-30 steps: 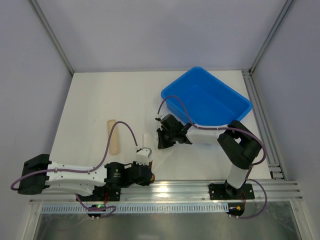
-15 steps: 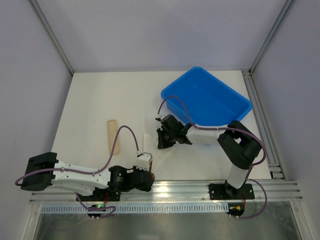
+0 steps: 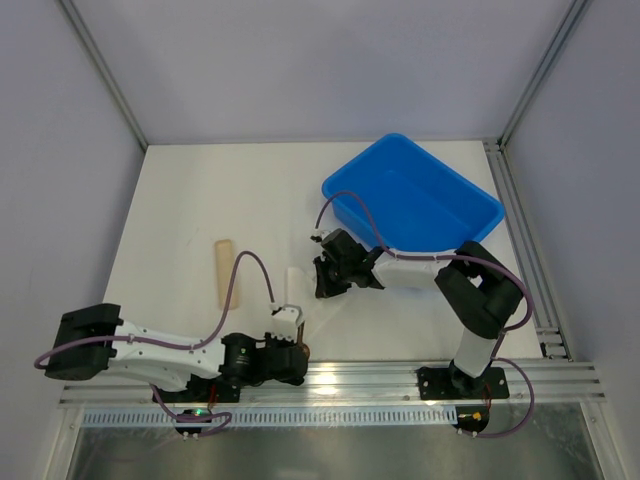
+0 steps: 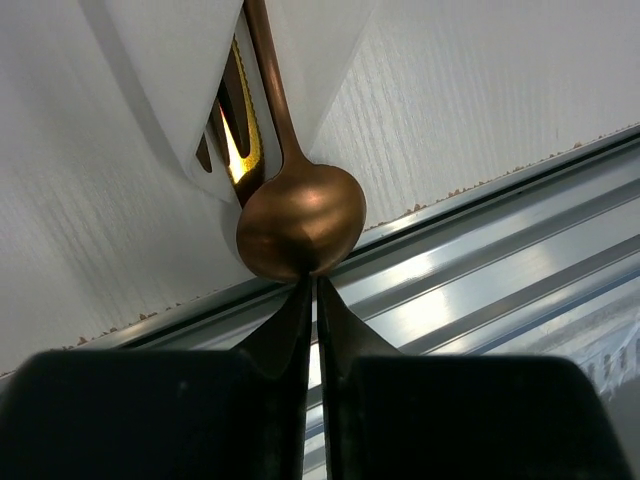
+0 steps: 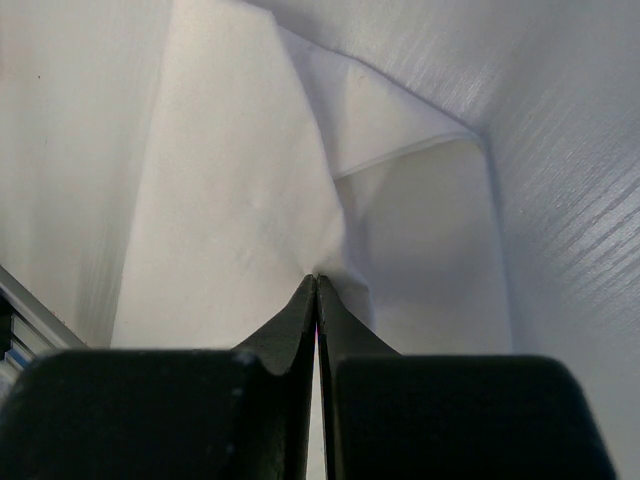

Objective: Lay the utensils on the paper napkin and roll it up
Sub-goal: Roll the napkin at the center of the board.

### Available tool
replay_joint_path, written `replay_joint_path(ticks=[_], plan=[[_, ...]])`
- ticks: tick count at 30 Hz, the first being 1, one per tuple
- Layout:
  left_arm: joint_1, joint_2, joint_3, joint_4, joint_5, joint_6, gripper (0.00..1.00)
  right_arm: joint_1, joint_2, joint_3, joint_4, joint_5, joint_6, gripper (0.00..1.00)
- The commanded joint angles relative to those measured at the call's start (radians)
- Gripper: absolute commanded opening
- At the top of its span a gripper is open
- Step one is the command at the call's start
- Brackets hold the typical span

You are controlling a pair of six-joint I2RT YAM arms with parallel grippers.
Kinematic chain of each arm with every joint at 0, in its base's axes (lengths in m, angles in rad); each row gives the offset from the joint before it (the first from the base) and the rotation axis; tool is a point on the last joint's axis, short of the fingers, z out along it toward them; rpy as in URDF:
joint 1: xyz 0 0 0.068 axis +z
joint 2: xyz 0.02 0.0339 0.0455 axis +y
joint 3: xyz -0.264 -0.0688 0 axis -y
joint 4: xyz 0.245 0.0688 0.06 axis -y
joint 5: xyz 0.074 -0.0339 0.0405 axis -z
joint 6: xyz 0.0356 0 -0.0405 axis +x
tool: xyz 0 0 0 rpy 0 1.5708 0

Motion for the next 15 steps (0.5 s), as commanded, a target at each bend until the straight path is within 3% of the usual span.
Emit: replay_joint_path(ticks=[1, 15], plan=[[0.004, -0.009, 0.000, -0.025, -0.126, -0.024, 0.06, 0.012, 0.015, -0.027, -0.041, 0.035, -0.012, 0.04], [0.045, 0.032, 0.026, -0.018, -0.123, 0.016, 0.08, 0.015, 0.015, -0.017, -0.054, 0.041, -0.020, 0.04]])
